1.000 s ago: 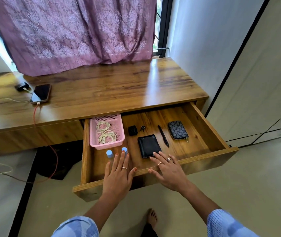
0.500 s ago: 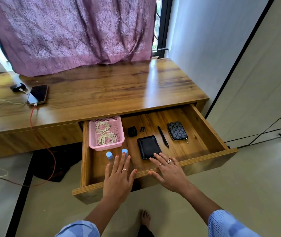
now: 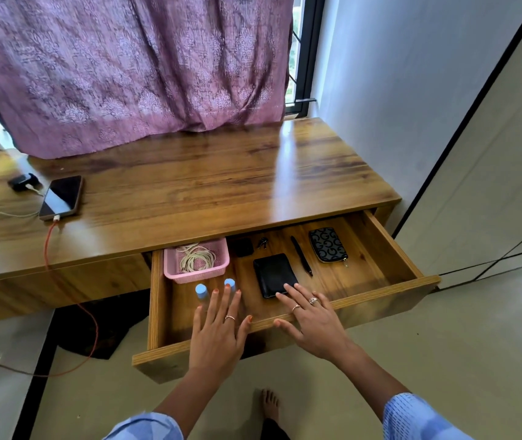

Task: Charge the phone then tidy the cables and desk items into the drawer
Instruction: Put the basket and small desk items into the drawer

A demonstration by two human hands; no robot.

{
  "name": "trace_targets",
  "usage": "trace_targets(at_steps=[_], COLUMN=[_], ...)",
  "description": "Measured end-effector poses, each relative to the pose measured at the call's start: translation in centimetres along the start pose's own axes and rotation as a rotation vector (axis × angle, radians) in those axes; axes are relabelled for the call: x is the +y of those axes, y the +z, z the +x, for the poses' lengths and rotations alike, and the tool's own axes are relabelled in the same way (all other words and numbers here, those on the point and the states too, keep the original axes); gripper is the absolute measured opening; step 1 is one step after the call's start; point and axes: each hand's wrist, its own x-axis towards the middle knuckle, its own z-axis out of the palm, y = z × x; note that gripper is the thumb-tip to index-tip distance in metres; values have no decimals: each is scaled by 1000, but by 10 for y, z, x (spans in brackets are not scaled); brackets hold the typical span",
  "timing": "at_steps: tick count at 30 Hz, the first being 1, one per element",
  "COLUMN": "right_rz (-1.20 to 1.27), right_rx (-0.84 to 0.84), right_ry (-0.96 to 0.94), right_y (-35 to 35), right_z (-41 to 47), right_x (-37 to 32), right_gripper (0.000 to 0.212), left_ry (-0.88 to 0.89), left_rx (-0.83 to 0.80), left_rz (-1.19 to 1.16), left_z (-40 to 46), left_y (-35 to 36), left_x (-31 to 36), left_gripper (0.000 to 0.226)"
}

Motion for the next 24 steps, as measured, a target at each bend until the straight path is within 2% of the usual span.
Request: trace_targets(at_steps=[8,14,24], right_rz=[27,-13,-91], right_rx=[92,120,166], right_ry=[-25,-68,-95], right_y=[0,0,-3], right_z=[59,100,160], right_x=[9,19,28], right_gripper=[72,86,76], left_ry=[1,21,-20], left_rx=[13,13,19], left_rz=[12,46,116], left_z=[57,96,148], left_y=[-1,-6,-16], left_x=[-20,-33,-41], left_gripper=[62,77,83])
